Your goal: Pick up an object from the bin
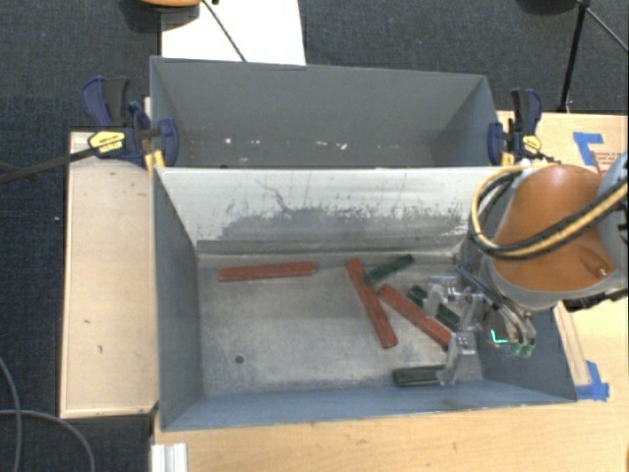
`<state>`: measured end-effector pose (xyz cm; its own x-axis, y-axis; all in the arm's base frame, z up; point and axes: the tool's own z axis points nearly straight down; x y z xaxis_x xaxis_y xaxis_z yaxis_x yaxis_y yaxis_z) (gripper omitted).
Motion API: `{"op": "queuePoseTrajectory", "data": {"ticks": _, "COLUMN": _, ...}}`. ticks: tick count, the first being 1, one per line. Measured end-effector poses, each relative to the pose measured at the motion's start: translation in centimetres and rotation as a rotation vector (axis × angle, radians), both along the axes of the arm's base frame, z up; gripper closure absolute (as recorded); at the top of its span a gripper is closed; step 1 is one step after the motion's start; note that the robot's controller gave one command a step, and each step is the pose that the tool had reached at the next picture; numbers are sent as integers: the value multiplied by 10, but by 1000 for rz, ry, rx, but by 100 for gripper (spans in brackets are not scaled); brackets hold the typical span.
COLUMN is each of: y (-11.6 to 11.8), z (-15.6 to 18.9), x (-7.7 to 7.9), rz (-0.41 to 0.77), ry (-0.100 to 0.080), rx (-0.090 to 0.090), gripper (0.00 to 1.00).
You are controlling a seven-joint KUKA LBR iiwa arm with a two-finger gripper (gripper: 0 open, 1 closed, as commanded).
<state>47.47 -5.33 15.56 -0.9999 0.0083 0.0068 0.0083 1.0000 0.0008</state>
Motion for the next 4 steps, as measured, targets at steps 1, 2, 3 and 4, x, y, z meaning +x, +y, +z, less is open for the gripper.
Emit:
{"op": "queuePoseTrajectory", "data": {"ticks": 1, "y": 0, "z": 4, "x": 2, "rz": 2, "ry": -8, "rx": -1, "gripper": 0}}
{"op": "queuePoseTrajectory", "data": {"ticks": 2, "y": -66, "z": -47, "x": 13, "rz": 8, "ry": -11, "rx": -1, "gripper": 0}}
{"op": "queuePoseTrajectory", "data": {"ticks": 3, "y": -74, "z": -63, "x": 18, "rz": 8, "ry": -6, "rx": -3, "gripper": 0}}
{"op": "queuePoseTrajectory", "data": {"ticks": 4, "y": -41, "z": -68, "x": 30, "rz": -115, "ry": -11, "rx": -1, "gripper": 0}}
